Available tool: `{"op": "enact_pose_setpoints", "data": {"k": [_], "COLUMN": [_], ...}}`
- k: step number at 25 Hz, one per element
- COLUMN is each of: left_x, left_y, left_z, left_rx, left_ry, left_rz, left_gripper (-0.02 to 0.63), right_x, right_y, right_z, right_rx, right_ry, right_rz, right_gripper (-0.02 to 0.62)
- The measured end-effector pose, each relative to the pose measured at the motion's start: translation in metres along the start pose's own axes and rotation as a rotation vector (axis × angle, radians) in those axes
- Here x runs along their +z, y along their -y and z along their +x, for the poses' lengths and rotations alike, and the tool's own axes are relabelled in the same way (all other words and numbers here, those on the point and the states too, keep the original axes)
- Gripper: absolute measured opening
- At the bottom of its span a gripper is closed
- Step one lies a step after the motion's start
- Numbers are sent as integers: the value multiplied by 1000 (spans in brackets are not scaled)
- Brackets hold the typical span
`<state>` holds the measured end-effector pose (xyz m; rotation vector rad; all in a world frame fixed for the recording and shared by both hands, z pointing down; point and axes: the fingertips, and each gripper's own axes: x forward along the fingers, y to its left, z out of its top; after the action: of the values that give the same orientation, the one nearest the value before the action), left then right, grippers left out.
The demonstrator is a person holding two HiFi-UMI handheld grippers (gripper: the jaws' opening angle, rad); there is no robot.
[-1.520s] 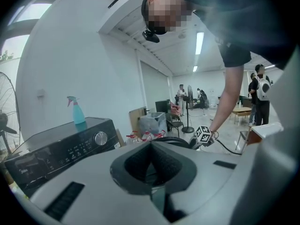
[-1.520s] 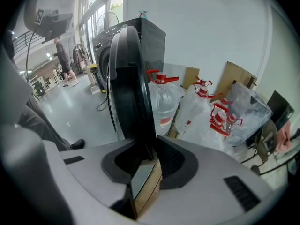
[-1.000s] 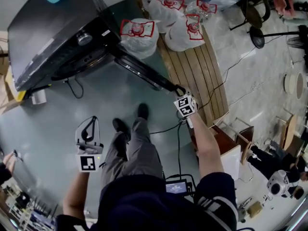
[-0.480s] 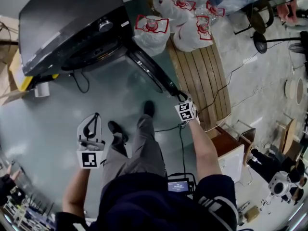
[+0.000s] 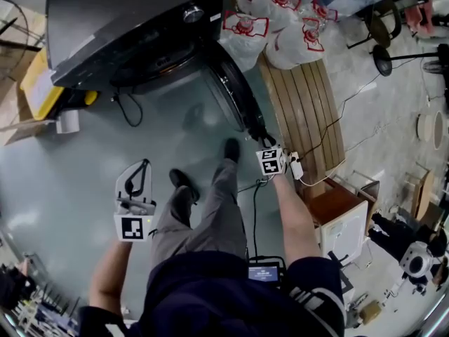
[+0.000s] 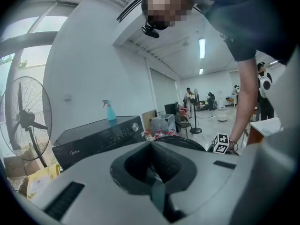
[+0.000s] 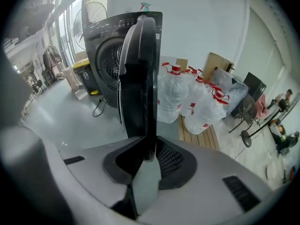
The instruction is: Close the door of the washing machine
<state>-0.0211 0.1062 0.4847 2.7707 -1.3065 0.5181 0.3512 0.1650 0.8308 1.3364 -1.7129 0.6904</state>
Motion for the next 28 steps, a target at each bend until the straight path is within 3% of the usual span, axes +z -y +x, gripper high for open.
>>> {"op": "enact_pose_setpoints", "data": {"k": [5,9,19,28], "left_x": [-26,-37,-68,-70], "left_y": [-25,-49,-108,-125], "left_z": [-43,-74,-140,-142], "left_rx": [-24,19,67,128], "left_ry": [-44,4,5,-31], "left_rz": [77,-3,-27,-54], "left_gripper": [23,23,23,23], "right_x": [-1,2,22,39], "right_y": [-51,-89,-175,-214], "right_z": [-1,-2,5,14], "right_rx": [-7,-18,-43,-45], "right_ry": [-20,-21,-37,-35], "right_rz": [19,31,133,200], "right_gripper": [84,86,90,95]}}
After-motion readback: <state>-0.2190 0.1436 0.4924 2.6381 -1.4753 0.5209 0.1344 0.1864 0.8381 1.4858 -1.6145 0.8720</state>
